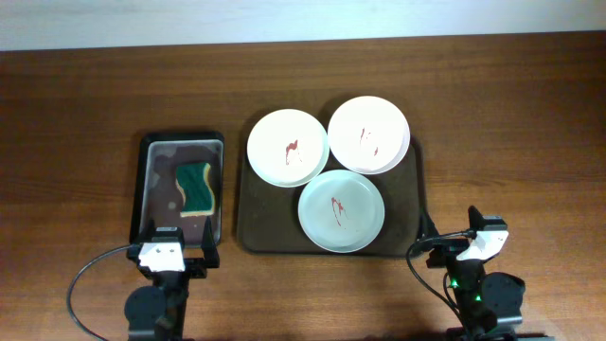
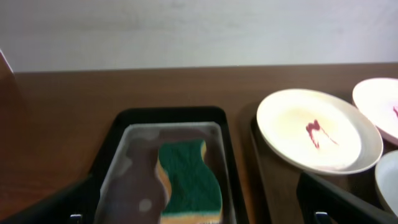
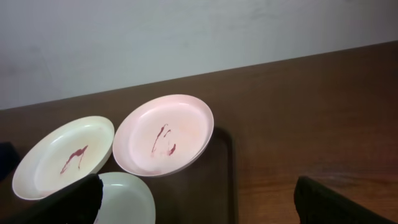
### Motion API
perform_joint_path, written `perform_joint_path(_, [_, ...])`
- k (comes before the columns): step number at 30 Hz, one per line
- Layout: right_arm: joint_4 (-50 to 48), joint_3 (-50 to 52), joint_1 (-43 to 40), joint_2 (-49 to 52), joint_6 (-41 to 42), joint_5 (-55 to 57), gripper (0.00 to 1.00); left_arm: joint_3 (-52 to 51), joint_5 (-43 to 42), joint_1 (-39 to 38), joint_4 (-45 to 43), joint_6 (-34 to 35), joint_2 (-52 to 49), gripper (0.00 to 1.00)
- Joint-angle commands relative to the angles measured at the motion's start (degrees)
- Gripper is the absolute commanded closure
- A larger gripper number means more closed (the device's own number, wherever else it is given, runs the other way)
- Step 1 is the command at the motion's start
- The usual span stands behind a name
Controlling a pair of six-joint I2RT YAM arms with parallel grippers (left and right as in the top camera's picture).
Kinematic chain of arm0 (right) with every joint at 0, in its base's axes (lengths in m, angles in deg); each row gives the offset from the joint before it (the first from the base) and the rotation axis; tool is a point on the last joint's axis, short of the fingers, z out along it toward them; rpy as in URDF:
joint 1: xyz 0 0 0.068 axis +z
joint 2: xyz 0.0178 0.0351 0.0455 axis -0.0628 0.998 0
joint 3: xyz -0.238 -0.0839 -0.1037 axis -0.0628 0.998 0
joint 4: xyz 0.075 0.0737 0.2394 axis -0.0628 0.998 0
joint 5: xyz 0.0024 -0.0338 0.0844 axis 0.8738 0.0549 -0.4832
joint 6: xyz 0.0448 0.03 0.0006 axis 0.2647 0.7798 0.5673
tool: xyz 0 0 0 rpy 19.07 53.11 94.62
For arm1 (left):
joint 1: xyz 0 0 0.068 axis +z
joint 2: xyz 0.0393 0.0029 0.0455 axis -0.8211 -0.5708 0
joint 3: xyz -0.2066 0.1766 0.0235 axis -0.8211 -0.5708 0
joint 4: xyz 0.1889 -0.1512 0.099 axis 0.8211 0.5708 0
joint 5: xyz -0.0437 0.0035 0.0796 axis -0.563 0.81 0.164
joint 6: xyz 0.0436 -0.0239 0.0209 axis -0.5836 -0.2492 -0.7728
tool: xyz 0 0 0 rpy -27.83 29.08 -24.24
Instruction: Clean dirty plates on tray and stack at the side
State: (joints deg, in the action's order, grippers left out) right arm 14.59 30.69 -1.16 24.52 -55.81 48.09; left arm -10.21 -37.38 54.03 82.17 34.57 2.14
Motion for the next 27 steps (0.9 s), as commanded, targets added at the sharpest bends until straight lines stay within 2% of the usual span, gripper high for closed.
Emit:
perform_joint_path(1, [4.3, -6.4, -0.2, 3.9, 0.5, -0.4, 0.01, 6.9, -0.4, -0.3, 2.3, -0.4, -5.7, 0.01])
perform_joint_path(10, [23.3, -34.2, -0.2, 39.0, 0.3, -4.7, 0.01, 33.4, -1.2, -0.3, 20.0, -0.4, -37.2, 0.01])
perform_joint_path(12, [29.1, -41.9, -0.2, 47.4, 0.3, -4.9, 0.01, 40.4, -1.3, -0.3, 25.8, -0.4, -45.4, 0.01])
perform_joint_path(14, [38.2, -52.1, -0.2, 56.2, 0.3, -5.3, 0.01, 52.1, -1.7, -0.3, 38.8, -0.4, -56.1, 0.0])
perform_joint_path(16, [40.8, -56.2, -0.2, 61.2, 0.5, -7.7, 0.01, 57.6, -2.9, -0.3, 45.0, -0.4, -61.9, 0.01])
perform_joint_path(18, [40.3, -56.3, -0.2, 61.8, 0.5, -10.5, 0.01, 57.7, -6.4, -0.3, 43.9, -0.4, -63.7, 0.01])
perform_joint_path(21, [40.3, -56.3, -0.2, 61.8, 0.5, -10.5, 0.01, 57.7, -5.6, -0.2, 34.6, 0.8, -65.7, 0.01])
perform_joint_path(22, [40.3, -56.3, -0.2, 61.8, 0.5, -10.5, 0.01, 57.7, -1.0, -0.2, 31.6, 5.2, -69.4, 0.01])
perform_joint_path(23, [40.3, -56.3, -0.2, 61.8, 0.5, -10.5, 0.01, 57.7, 0.2, -0.1, 30.3, 6.9, -73.2, 0.01])
perform_joint_path(27, [40.3, -56.3, -0.2, 61.8, 0.5, -10.5, 0.01, 57.7, 0.3, -0.1, 26.0, 9.8, -88.4, 0.03])
